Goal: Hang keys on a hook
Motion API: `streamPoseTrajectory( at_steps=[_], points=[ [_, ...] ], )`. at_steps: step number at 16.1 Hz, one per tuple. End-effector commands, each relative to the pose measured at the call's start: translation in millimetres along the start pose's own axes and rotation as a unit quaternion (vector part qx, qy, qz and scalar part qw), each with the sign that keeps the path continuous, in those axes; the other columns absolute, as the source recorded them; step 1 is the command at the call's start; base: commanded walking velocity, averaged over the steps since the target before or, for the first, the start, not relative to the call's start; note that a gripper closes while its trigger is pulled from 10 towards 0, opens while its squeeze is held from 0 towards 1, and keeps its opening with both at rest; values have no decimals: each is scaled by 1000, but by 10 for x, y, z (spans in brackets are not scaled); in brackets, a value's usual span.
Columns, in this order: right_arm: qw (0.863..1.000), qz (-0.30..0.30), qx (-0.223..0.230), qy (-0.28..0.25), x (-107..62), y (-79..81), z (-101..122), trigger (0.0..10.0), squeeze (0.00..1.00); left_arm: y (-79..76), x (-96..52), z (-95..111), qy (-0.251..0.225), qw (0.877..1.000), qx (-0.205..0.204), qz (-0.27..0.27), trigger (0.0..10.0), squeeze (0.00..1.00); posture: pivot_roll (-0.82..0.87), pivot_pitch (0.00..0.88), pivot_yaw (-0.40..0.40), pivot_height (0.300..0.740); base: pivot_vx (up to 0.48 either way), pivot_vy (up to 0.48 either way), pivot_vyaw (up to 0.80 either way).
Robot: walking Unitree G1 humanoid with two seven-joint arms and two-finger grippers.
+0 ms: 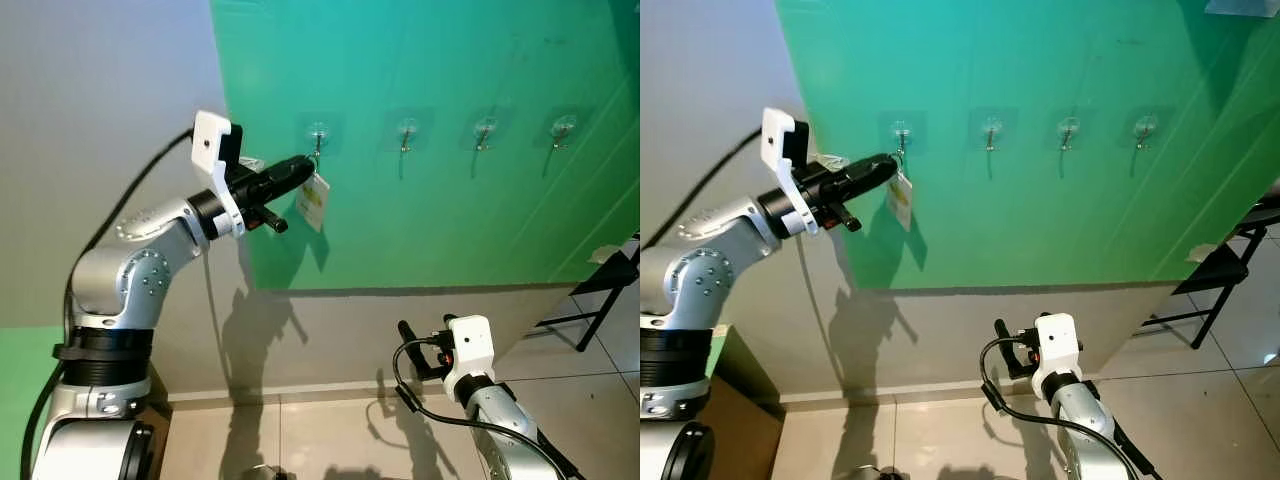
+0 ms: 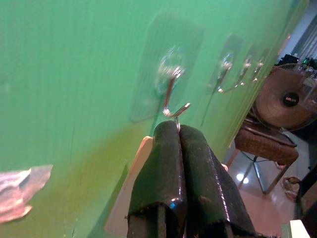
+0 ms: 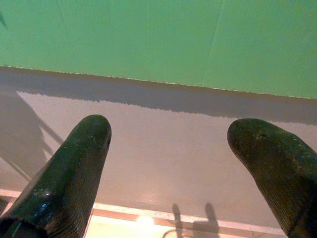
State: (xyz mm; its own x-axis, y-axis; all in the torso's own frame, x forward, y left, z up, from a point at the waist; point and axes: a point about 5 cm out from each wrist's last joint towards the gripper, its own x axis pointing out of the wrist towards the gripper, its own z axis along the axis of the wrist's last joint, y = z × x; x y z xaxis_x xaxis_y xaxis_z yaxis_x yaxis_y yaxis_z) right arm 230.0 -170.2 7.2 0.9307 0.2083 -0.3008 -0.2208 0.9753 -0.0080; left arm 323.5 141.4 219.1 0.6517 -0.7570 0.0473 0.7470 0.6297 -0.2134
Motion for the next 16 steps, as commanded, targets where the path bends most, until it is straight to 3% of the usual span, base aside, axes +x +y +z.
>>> streamPoseTrajectory(
  at_steps=[1,3,6,9,12,16],
  points=[
    [1000,2,0,5,-15,6,-30,10000,0,3,16,38,-5,1000,-8,-3,0,0,-116,0,14,740,0,0,0],
    [1000,2,1,5,-18,11,-36,10000,0,27,25,-21,2,999,-35,1,0,0,-118,0,16,740,0,0,0],
    [1000,2,2,7,-22,17,-43,10000,0,53,30,-77,10,999,-43,8,0,0,-120,0,18,740,0,0,0],
    [1000,1,3,8,-29,15,-53,10000,0,17,47,-101,19,1000,-14,-2,0,0,-123,0,20,740,0,0,0],
    [1000,0,2,10,-36,8,-62,10000,0,-28,27,-41,24,999,44,-22,0,0,-123,0,18,740,0,0,0],
    [1000,1,0,13,-41,0,-76,10000,0,-60,35,43,7,998,51,-37,0,0,-123,0,17,740,0,0,0]
  ],
)
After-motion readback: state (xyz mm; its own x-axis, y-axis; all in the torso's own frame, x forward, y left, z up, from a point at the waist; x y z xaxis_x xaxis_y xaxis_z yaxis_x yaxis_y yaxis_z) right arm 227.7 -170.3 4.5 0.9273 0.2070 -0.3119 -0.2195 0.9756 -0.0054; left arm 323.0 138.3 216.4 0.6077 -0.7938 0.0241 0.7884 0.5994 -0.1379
